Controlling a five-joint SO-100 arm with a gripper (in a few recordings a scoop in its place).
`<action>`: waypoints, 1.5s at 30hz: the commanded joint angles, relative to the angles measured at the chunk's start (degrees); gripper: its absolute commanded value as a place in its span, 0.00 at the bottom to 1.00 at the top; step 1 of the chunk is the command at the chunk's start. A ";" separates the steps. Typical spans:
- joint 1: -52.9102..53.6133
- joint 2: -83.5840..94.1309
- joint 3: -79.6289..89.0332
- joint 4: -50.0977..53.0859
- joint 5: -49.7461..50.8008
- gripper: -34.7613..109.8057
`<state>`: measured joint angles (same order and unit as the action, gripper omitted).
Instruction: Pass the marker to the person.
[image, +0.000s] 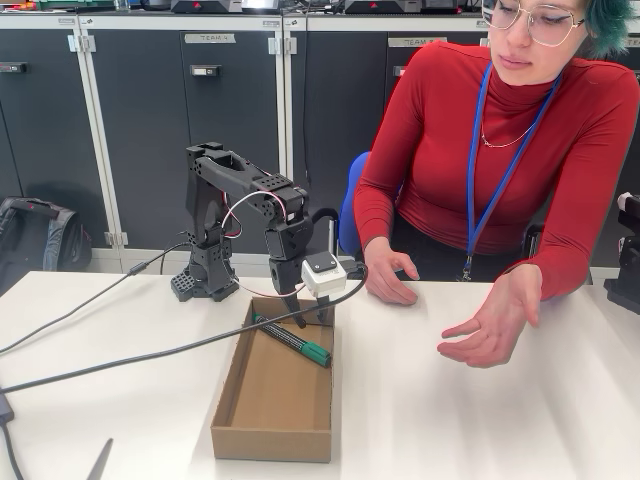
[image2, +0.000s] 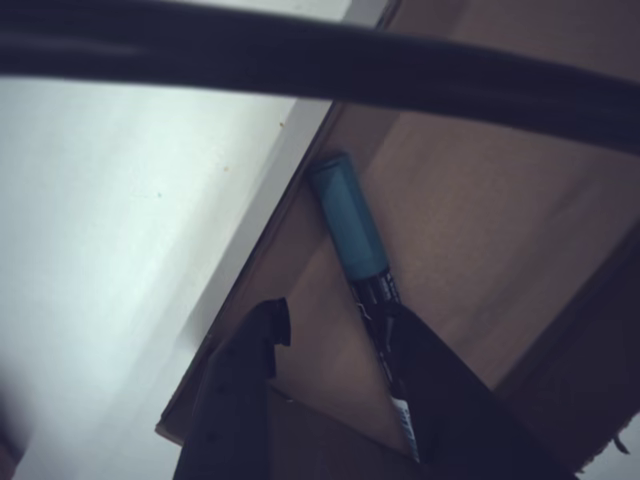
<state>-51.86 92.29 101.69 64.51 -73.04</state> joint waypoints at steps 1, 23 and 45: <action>-0.26 0.70 0.26 -0.44 -2.81 0.37; 3.87 -2.99 1.41 6.94 -16.88 0.38; 13.18 -3.25 9.32 -10.28 -22.50 0.39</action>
<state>-39.11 88.51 111.18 55.72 -94.66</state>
